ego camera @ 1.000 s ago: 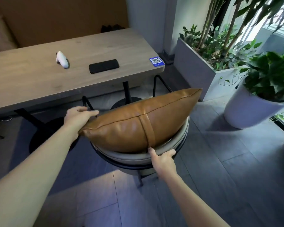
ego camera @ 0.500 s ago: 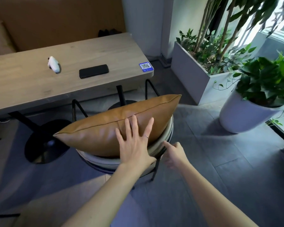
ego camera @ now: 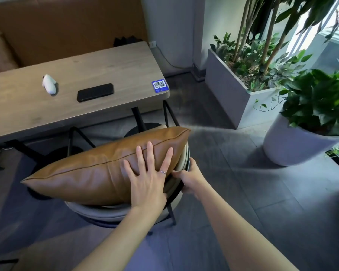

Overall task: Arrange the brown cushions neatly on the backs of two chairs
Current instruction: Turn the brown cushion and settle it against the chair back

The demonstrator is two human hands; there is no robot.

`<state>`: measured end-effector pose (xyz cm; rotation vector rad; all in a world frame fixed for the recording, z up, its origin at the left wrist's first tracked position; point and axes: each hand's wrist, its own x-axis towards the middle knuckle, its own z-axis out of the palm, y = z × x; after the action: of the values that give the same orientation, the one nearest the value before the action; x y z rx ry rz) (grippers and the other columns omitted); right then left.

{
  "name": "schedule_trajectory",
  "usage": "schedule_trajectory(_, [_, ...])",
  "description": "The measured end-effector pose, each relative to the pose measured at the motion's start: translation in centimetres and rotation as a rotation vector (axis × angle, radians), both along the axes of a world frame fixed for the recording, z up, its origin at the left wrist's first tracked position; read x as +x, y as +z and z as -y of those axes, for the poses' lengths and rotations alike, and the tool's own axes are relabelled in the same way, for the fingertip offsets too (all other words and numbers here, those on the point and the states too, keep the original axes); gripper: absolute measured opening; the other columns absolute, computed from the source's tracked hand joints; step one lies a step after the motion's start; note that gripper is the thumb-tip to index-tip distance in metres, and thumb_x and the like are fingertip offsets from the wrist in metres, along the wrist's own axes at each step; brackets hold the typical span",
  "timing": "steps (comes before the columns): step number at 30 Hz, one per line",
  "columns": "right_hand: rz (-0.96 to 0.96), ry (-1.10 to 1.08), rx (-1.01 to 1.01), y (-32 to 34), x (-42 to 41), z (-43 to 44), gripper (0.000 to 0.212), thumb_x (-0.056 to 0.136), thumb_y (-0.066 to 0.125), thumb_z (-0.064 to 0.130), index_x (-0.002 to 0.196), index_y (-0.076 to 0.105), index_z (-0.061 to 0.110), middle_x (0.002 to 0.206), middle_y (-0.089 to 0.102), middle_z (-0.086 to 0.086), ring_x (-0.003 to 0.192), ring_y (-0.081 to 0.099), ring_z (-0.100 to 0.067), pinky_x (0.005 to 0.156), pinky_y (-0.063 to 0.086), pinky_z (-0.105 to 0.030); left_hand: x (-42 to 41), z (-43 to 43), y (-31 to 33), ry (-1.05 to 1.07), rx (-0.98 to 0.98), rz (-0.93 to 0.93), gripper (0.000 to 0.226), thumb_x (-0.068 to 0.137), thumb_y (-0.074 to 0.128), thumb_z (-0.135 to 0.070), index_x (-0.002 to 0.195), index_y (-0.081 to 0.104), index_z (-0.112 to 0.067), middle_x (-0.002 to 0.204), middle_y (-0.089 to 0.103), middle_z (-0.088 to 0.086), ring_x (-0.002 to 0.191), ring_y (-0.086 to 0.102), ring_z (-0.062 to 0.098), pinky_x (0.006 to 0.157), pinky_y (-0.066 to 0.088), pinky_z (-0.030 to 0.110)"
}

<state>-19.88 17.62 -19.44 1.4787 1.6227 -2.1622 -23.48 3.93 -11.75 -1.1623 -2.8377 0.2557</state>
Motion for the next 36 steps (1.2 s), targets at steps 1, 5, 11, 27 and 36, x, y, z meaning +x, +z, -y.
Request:
schedule_trajectory(1, [-0.008,-0.005,-0.022,0.7,0.1,-0.1,0.106,0.063,0.082,0.030,0.149,0.024,0.050,0.136,0.060,-0.003,0.117,0.062,-0.037,0.090,0.058,-0.061,0.2,0.1,-0.4,-0.001,-0.006,-0.008,0.134,0.087,0.073,-0.046,0.143,-0.048,-0.033,0.163,-0.031,0.027,0.152,-0.019,0.052,0.115,0.003,0.076])
schedule_trajectory(5, [-0.031,-0.006,-0.078,1.4,0.4,0.1,0.100,0.076,0.076,0.024,0.157,0.021,0.041,0.146,0.055,-0.008,0.119,0.062,-0.039,0.094,0.055,-0.062,0.6,0.2,-0.9,0.002,-0.023,-0.032,0.135,0.087,0.075,-0.047,0.146,-0.046,-0.032,0.160,-0.035,0.027,0.152,-0.018,0.052,0.115,0.004,0.076])
schedule_trajectory(11, [-0.049,-0.006,-0.095,0.3,1.7,2.1,0.095,0.076,0.075,0.032,0.154,0.023,0.046,0.148,0.054,-0.005,0.122,0.060,-0.038,0.095,0.055,-0.062,0.9,2.2,-1.8,-0.039,0.018,-0.039,0.152,0.064,0.091,-0.043,0.157,-0.029,-0.033,0.170,-0.003,0.028,0.154,-0.001,0.051,0.112,0.011,0.077])
schedule_trajectory(27, [-0.107,-0.009,-0.092,-0.3,-0.7,2.0,0.103,0.079,0.080,0.033,0.159,0.015,0.043,0.158,0.043,-0.001,0.130,0.055,-0.039,0.095,0.055,-0.060,-3.3,2.1,-1.5,-0.052,0.031,-0.025,0.161,0.052,0.095,-0.048,0.154,-0.029,-0.042,0.169,-0.003,0.019,0.154,-0.002,0.044,0.114,0.018,0.073])
schedule_trajectory(36, [-0.076,0.040,-0.050,-0.6,-1.0,1.3,0.113,0.069,0.086,0.030,0.158,0.017,0.044,0.152,0.049,-0.006,0.121,0.062,-0.040,0.092,0.059,-0.055,-3.2,2.7,-1.5,-0.035,0.029,-0.021,0.156,0.059,0.092,-0.052,0.150,-0.035,-0.046,0.168,-0.013,0.014,0.156,-0.005,0.041,0.117,0.011,0.071])
